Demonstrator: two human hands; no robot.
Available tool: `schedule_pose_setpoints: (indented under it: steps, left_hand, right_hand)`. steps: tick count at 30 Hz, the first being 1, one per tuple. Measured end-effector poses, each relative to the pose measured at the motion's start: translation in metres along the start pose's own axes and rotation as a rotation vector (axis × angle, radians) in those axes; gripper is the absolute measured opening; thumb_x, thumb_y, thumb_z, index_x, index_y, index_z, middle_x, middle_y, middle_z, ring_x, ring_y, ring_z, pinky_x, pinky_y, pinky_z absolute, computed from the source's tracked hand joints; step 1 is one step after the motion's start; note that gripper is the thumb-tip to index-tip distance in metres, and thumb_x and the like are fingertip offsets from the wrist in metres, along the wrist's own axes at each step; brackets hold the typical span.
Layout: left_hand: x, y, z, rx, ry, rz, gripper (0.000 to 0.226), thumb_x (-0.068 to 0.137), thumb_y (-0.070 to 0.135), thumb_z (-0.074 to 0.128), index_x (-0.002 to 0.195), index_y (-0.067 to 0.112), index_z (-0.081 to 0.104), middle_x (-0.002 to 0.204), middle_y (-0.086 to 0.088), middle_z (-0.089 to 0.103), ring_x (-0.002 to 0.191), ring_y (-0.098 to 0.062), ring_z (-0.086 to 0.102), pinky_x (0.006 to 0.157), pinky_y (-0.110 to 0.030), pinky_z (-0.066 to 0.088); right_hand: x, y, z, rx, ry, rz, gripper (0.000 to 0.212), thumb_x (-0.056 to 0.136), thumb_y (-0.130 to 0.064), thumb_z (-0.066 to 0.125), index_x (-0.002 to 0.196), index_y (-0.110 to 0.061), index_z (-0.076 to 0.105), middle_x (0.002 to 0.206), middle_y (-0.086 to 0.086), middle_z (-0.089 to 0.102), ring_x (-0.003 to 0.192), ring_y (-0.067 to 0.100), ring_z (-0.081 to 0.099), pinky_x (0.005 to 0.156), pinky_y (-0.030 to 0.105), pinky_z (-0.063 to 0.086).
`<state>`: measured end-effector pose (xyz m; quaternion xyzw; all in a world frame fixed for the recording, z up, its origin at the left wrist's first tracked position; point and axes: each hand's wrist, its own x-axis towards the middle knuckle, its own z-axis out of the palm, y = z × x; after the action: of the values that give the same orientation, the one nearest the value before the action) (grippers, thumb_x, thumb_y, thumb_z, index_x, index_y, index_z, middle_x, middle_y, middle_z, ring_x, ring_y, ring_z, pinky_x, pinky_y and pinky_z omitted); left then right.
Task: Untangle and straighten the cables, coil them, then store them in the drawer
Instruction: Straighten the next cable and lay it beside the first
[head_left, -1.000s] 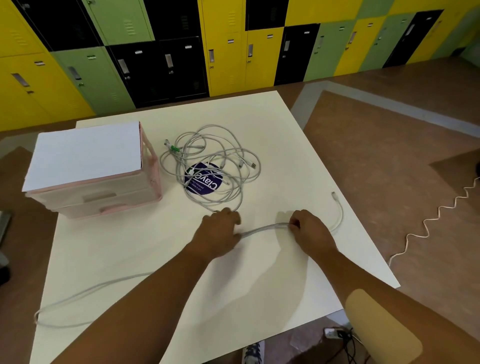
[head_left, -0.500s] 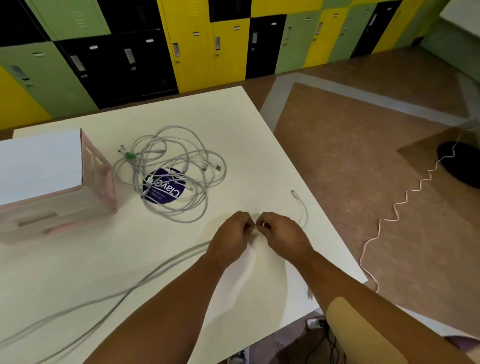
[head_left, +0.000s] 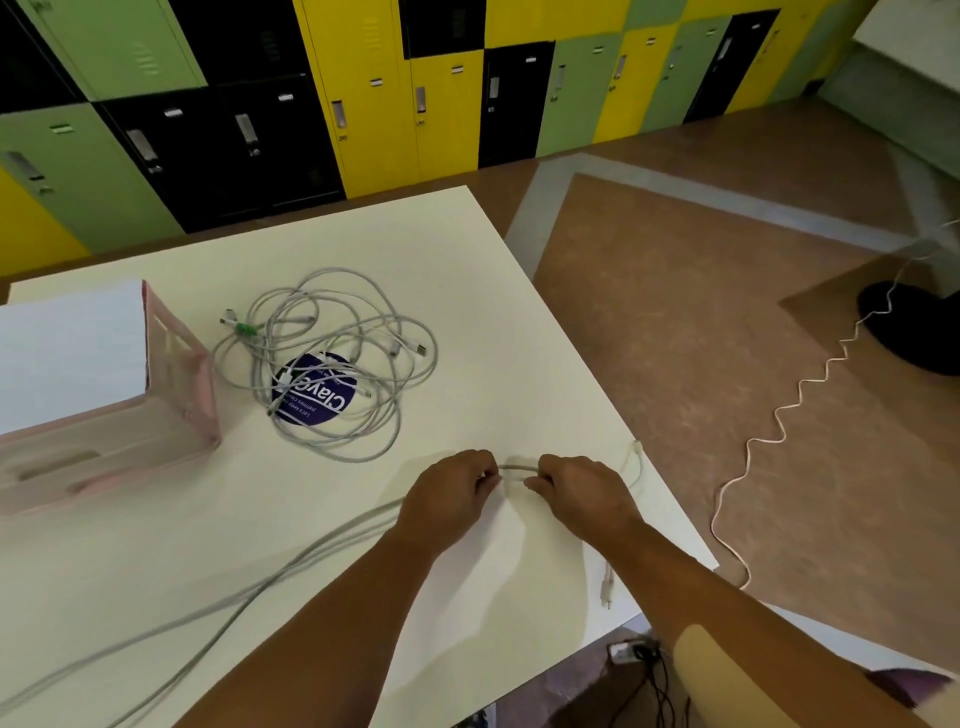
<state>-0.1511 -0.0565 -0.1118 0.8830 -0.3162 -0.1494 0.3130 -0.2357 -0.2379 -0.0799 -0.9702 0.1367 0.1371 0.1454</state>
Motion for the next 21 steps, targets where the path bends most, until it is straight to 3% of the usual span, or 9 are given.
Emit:
schedule_pose_setpoints:
  steps: [4,10,15,21]
  left_hand:
    - [0.005,-0.003,-0.003,0.007,0.009,-0.008,0.012,0.095,0.029,0.060,0.095,0.025,0.071,0.090,0.009,0.070,0.082,-0.012,0.062,0.076,-0.030,0.050]
    - [0.003,-0.013,-0.005,0.001,-0.010,-0.083,0.005,0.091,0.027,0.063,0.089,0.029,0.067,0.084,0.012,0.068,0.082,-0.010,0.063,0.075,-0.028,0.050]
    - [-0.002,-0.014,0.004,0.044,0.024,-0.061,0.005,0.089,0.032,0.062,0.086,0.028,0.064,0.083,0.012,0.068,0.078,-0.008,0.064,0.066,-0.021,0.040]
    - [-0.002,-0.014,0.005,0.070,0.053,-0.097,0.007,0.089,0.035,0.063,0.087,0.028,0.062,0.082,0.011,0.068,0.078,-0.009,0.064,0.069,-0.023,0.048]
  right_hand:
    - [-0.009,0.001,0.007,0.039,-0.006,0.101,0.022,0.103,-0.034,0.039,0.105,-0.023,0.058,0.095,0.006,0.065,0.076,0.025,0.050,0.069,0.031,0.041]
    - [-0.020,0.021,0.009,0.077,0.051,0.261,0.014,0.099,-0.031,0.049,0.100,-0.025,0.062,0.095,0.001,0.067,0.086,0.026,0.062,0.072,0.032,0.050]
    - [-0.012,0.030,0.005,0.030,0.115,0.249,0.014,0.098,-0.030,0.052,0.099,-0.027,0.066,0.100,-0.004,0.065,0.090,0.024,0.063,0.075,0.034,0.051]
    - [0.007,0.046,0.000,0.034,0.137,0.173,0.013,0.097,-0.027,0.058,0.095,-0.018,0.067,0.098,-0.001,0.063,0.091,0.025,0.061,0.070,0.031,0.045]
